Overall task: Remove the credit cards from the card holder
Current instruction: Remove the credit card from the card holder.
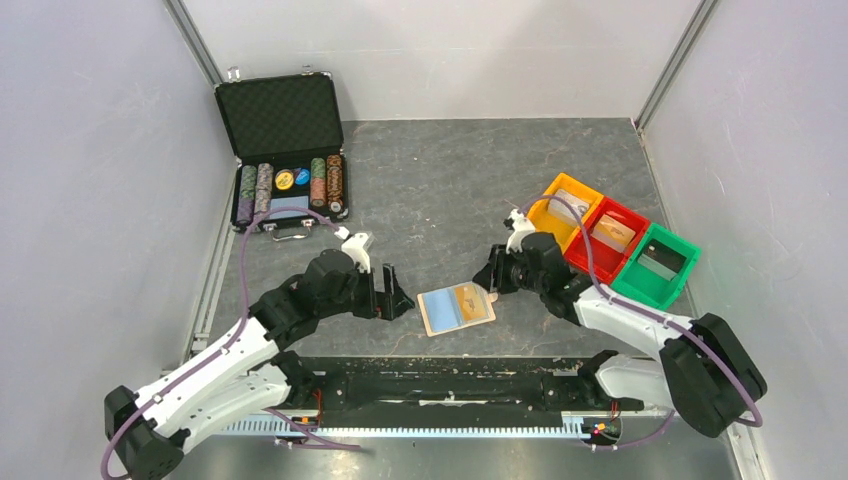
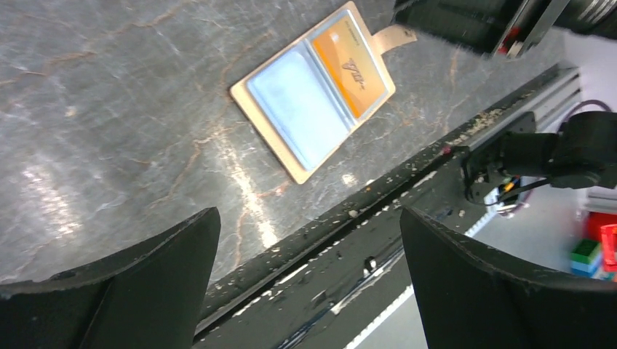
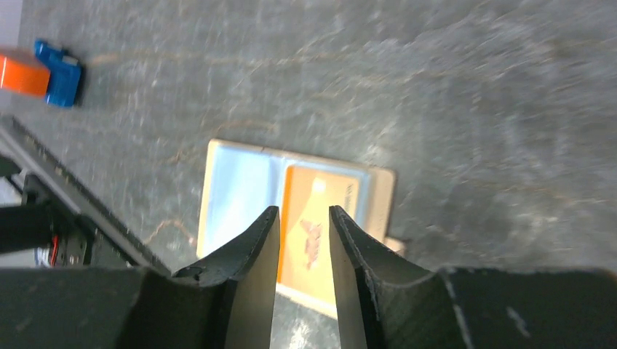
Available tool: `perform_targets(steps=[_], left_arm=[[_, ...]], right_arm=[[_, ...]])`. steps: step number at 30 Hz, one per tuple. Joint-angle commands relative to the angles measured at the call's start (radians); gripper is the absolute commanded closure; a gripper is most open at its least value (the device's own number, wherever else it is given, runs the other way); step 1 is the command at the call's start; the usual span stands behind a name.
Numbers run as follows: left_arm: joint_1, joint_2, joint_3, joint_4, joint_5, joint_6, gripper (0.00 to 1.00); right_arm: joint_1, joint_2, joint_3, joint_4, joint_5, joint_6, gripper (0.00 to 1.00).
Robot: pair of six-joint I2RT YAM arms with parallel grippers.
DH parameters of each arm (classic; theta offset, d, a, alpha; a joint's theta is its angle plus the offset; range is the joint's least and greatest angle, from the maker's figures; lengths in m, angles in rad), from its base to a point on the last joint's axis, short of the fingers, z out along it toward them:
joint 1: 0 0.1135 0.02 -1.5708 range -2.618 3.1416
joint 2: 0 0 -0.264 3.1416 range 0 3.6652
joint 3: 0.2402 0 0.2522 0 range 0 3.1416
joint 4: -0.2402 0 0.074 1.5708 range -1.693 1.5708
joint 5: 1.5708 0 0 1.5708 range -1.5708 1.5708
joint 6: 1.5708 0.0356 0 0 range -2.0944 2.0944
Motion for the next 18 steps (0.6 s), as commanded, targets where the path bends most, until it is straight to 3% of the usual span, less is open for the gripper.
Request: perform_targets(steps=[1, 9, 13, 18], left_arm=[[0.002, 0.034, -0.039, 0.197, 0.084, -0.098, 0.00], [0.000, 0.204, -0.091, 0.384, 0.151, -0.135, 0.00], [-0.001, 0.232, -0.152, 0.580, 0.183, -0.161, 0.01], [-0.001, 0.297, -0.161, 0.651, 0.166, -0.171, 0.04]], right_arm=[[0.078, -0.051, -0.055, 0.087, -0.039, -0.001, 0.66], [0.097, -0.069, -0.098, 0.072, -0.007, -0.030, 0.65], [0.097, -0.058, -0.102, 0.070, 0.020, -0.059, 0.66], [0.096, -0.008, -0.089, 0.074, -0.006, -0.074, 0.66]])
